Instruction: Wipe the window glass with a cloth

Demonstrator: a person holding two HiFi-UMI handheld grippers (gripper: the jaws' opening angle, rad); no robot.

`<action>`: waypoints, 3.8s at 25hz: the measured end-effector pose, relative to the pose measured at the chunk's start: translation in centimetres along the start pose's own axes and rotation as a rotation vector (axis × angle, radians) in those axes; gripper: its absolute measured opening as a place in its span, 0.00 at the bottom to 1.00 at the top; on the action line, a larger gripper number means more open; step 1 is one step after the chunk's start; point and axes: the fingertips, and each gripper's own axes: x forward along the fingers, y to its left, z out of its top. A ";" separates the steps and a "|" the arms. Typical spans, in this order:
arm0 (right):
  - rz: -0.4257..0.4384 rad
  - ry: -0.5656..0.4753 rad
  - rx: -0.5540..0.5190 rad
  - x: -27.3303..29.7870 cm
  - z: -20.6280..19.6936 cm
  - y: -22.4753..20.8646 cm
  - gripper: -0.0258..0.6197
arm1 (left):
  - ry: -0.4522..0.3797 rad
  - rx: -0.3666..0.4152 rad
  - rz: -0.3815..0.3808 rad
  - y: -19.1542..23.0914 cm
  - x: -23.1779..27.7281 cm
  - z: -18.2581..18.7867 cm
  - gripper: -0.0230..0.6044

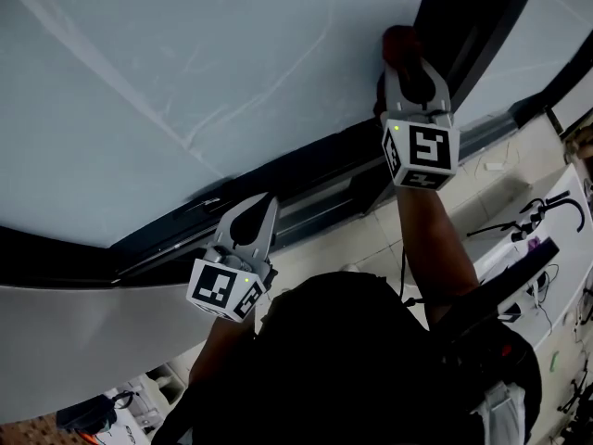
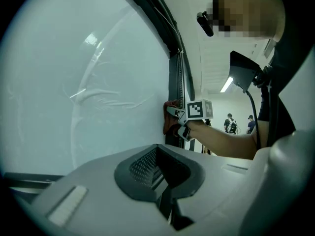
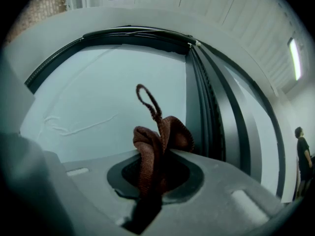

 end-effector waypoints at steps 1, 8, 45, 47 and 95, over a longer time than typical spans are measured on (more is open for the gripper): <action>0.005 -0.001 0.003 0.3 0.0 0.1 0.10 | -0.003 0.000 0.000 0.0 -0.1 0.1 0.06; 0.030 0.008 0.113 1.1 -0.5 1.1 0.10 | -0.003 -0.004 0.013 0.7 -1.2 0.1 0.06; 0.144 -0.103 0.247 -1.7 4.2 18.6 0.09 | -0.009 -0.033 0.067 6.8 -12.3 -0.9 0.06; 0.155 -0.103 0.244 -1.9 4.3 19.9 0.09 | -0.011 -0.036 0.071 7.2 -13.0 -1.0 0.06; 0.500 -0.126 0.166 -4.2 6.8 33.7 0.09 | -0.032 -0.024 0.118 9.1 -20.7 -1.2 0.06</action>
